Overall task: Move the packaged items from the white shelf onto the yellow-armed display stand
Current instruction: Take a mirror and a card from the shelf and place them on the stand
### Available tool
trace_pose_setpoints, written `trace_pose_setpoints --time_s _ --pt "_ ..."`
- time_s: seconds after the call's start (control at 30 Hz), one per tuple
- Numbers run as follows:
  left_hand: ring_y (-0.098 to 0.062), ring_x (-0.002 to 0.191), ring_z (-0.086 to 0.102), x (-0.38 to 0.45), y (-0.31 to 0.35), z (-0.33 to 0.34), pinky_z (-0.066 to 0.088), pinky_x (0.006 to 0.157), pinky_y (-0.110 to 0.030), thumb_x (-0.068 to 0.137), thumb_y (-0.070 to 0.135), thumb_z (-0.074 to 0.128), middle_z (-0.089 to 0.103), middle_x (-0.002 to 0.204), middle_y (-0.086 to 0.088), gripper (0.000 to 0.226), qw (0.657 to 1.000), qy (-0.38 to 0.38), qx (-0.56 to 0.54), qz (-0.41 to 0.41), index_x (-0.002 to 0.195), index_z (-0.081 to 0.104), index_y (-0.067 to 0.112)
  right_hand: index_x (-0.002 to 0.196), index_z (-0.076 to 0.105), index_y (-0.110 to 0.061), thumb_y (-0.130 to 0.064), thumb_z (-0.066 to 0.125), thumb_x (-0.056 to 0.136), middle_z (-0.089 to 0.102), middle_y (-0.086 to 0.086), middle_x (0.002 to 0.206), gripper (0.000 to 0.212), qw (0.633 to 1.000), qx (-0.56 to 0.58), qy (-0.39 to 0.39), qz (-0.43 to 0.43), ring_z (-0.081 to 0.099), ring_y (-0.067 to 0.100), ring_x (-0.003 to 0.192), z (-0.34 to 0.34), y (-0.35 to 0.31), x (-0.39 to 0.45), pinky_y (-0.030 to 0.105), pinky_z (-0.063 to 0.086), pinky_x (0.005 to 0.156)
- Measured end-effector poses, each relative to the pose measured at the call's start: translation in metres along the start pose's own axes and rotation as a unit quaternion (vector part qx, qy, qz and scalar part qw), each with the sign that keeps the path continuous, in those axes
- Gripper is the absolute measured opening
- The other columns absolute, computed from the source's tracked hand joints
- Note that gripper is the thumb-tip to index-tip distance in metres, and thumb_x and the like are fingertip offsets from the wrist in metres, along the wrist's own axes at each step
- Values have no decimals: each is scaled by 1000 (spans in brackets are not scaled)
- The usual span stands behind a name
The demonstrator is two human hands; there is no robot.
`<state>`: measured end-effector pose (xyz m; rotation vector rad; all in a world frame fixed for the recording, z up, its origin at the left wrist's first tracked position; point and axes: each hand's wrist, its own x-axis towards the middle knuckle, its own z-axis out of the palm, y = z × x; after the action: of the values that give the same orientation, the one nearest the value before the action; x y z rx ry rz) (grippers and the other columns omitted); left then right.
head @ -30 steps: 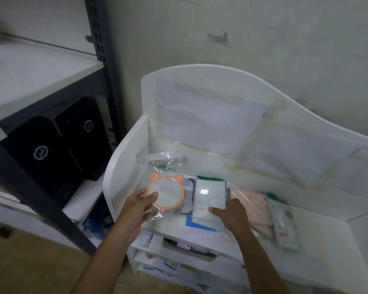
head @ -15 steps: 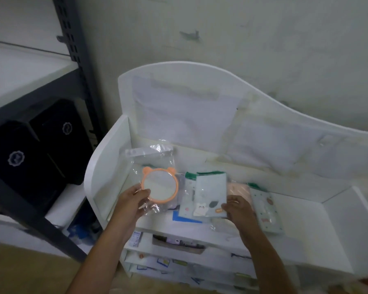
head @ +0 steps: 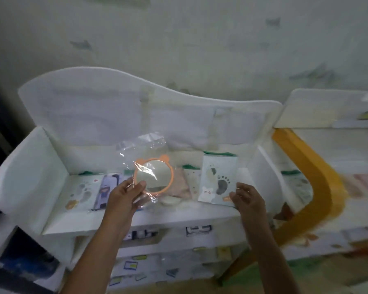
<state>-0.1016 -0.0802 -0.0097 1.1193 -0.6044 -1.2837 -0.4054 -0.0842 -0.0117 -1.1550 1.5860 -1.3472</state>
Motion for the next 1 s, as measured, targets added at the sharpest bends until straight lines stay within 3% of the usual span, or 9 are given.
trace_pose_setpoints --time_s 0.13,0.27,0.37,0.5,0.63,0.77,0.87,1.0 --pt "-11 69 69 -30 -14 51 59 62 -23 89 6 64 72 78 0 19 999 -39 7 6 108 68 9 114 61 -15 -12 68 90 70 -3 100 25 999 13 34 -27 67 6 92 -71 1 -16 22 56 74" --pt "-16 74 66 -63 -33 104 57 61 -23 77 14 72 69 83 -5 32 997 -77 3 2 108 69 6 114 62 -16 -12 68 90 73 0 101 25 996 53 68 -27 72 15 92 -139 10 -34 34 60 74" --pt "-24 86 61 -85 -54 140 60 69 -27 82 11 71 63 98 -15 33 994 -108 10 -3 113 67 2 116 61 -12 -13 66 91 73 4 104 26 995 47 85 -34 72 19 96 -189 20 -44 40 59 79" --pt "-18 83 63 -112 -81 187 58 83 -37 74 19 75 65 98 -12 30 988 -148 32 -18 103 71 11 114 60 -5 -6 64 91 72 12 106 24 990 62 120 -33 71 25 98 -250 34 -58 42 57 79" --pt "-26 90 69 -133 -104 231 58 68 -33 84 16 71 71 107 -18 23 983 -173 61 -25 107 72 12 113 60 -4 -3 64 90 71 16 105 23 983 79 162 -25 70 30 97 -305 46 -68 42 57 77" --pt "-25 82 70 -149 -116 279 55 71 -37 87 14 69 72 98 -16 15 976 -199 85 -22 100 74 17 112 60 -8 -6 65 91 71 13 105 22 976 88 198 -13 70 24 94 -347 54 -73 28 56 67" --pt "-27 87 71 -151 -124 316 55 76 -40 86 17 69 73 103 -16 20 968 -227 104 -21 106 72 15 108 62 -13 -6 64 92 71 9 102 18 969 98 228 -7 70 23 93 -373 59 -72 34 56 73" --pt "-25 84 71 -150 -138 370 59 62 -28 87 17 69 75 98 -12 19 958 -262 113 -12 106 72 14 109 62 -10 -2 63 91 72 6 100 20 960 105 258 4 71 19 89 -407 67 -59 29 59 71"
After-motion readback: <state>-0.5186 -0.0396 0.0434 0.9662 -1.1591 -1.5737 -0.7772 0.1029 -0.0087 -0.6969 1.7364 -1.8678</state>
